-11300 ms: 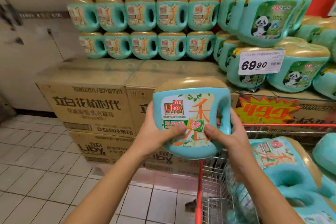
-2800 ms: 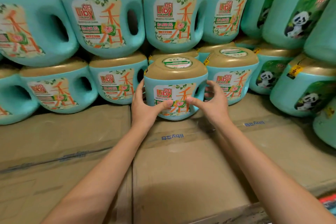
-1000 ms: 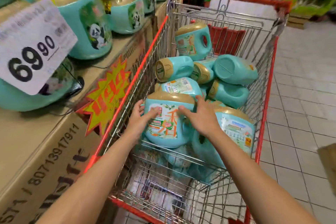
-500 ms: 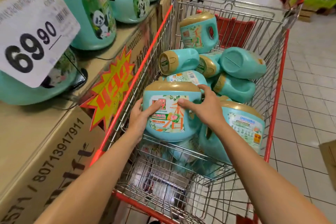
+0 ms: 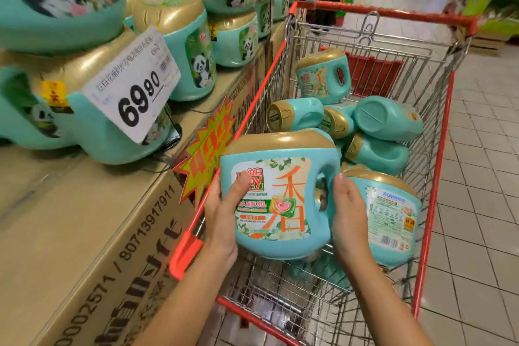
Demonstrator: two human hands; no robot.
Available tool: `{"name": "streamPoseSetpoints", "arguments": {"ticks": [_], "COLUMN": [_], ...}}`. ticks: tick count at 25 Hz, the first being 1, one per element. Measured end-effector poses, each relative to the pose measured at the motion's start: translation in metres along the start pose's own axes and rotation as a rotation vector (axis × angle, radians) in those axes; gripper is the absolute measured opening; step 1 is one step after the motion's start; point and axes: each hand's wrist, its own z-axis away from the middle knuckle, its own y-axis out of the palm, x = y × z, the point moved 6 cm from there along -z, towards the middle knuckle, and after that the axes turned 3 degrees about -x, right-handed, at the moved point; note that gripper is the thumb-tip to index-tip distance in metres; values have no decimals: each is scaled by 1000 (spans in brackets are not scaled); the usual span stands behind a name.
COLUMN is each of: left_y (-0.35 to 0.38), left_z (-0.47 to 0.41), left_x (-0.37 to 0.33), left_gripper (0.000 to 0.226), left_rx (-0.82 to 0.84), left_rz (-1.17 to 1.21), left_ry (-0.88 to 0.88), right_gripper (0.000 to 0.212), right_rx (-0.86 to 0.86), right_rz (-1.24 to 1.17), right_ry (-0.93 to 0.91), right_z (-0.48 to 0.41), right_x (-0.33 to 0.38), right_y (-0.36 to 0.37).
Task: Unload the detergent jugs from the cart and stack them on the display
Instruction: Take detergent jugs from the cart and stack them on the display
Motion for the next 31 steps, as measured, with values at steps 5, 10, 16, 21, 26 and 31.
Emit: {"name": "streamPoseSetpoints", "arguments": {"ticks": [5, 10, 16, 21, 26, 31], "left_y": [-9, -35, -99, -157, -224, -299], "left_z": [45, 111, 206, 291, 368, 435], "left_x": [-15, -25, -64, -98, -132, -168], "left_gripper": [76, 63, 65, 60, 53, 60], "left_rx": [-31, -241, -565, -816, -946, -1011], "left_rz": [-13, -35, -5, -20, -50, -150], "left_ry": [52, 214, 399, 563, 681, 772], "right_gripper": [24, 23, 53, 21, 20, 23], "right_rx": [21, 253, 643, 904, 1075, 1190], "right_rz": [-71, -195, -227, -345, -403, -409], "right_ry": [-46, 20, 117, 137, 159, 48], "right_z": [30, 54, 126, 211, 313, 408], "right_x": [21, 25, 38, 49, 68, 81], "right_y": [1, 16, 89, 152, 205, 250]}}
